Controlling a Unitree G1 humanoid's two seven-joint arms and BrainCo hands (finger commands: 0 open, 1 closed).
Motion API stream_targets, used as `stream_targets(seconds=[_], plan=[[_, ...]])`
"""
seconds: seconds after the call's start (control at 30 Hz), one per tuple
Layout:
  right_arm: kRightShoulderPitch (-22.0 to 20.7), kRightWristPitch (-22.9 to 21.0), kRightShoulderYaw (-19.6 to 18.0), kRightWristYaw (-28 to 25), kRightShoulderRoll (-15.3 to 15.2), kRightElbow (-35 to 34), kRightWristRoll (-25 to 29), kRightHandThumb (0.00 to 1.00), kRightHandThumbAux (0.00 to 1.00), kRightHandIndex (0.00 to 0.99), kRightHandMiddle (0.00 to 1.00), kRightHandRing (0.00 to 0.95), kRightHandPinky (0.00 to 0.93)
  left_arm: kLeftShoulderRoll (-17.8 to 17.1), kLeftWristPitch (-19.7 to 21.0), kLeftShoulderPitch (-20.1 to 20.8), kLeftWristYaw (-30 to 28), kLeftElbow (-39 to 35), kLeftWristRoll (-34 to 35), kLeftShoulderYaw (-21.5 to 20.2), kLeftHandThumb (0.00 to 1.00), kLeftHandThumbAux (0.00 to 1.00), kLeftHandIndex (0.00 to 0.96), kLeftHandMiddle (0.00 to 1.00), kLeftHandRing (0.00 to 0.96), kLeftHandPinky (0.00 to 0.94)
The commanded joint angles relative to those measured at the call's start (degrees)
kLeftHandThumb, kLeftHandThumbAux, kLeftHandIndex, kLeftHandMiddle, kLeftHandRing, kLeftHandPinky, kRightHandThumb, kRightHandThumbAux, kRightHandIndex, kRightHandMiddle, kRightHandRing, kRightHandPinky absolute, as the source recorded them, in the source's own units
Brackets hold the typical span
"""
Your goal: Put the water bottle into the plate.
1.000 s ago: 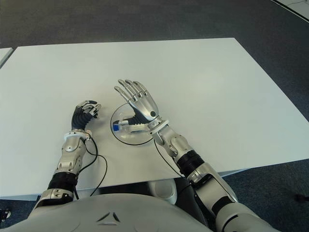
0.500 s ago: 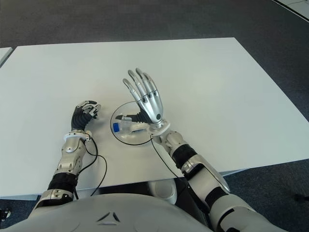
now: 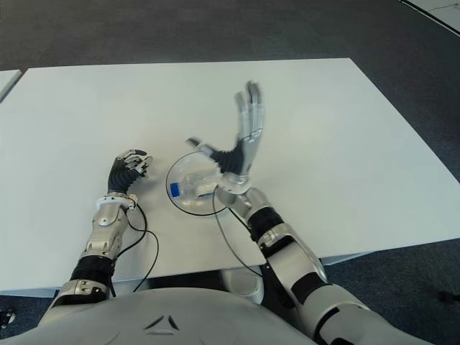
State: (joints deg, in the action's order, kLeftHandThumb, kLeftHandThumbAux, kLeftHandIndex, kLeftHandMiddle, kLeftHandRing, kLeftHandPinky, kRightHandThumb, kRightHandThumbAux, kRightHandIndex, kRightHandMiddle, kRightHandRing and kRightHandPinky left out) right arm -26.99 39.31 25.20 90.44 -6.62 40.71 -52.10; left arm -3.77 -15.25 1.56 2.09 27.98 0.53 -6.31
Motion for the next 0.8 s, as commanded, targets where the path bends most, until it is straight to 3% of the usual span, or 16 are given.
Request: stream_targets(seconds=[0.03,0.13,0.27,0.4,0.5,0.8], plan=[[5.3,12.42,-0.95,-7.91,-3.84,-0.79,7.83,0.053,0.625,0.0,0.0,0.0,0.0,1.34,5.01,-3.07,0.01,2.51,1.76,-0.85,0.707,0.715,0.436,0.696,0.675,0.657],[3.5,12.32,-3.04,-12.52,-2.53,-0.13,11.76,0.026,0.634,0.0,0.0,0.0,0.0,1.59,5.14,-3.19,-0.04,2.18,2.26,-0.98,0.707,0.714,0.436,0.694,0.673,0.657],[-0.76,13.23,-9.61,-26.22,-1.95,5.31,26.82,0.007,0.664,0.0,0.0,0.0,0.0,2.05,6.25,-3.24,0.65,1.44,2.48,-1.22,0.708,0.714,0.436,0.69,0.667,0.655],[2.99,10.69,-12.6,-31.76,-0.44,4.74,31.94,0.001,0.69,0.0,0.0,0.0,0.0,2.37,6.06,-3.28,0.02,1.22,2.9,-1.56,0.708,0.714,0.435,0.69,0.668,0.654],[5.36,10.89,-15.45,-39.42,-0.98,8.52,37.49,0.0,0.708,0.0,0.0,0.0,0.005,2.51,6.22,-3.3,0.23,1.02,2.77,-1.56,0.708,0.714,0.436,0.691,0.669,0.652],[7.0,4.27,-20.77,-54.44,2.9,1.34,46.8,0.025,0.8,0.0,0.009,0.022,0.117,2.54,6.84,-3.36,0.14,0.45,2.66,-1.49,0.708,0.713,0.436,0.697,0.677,0.665]])
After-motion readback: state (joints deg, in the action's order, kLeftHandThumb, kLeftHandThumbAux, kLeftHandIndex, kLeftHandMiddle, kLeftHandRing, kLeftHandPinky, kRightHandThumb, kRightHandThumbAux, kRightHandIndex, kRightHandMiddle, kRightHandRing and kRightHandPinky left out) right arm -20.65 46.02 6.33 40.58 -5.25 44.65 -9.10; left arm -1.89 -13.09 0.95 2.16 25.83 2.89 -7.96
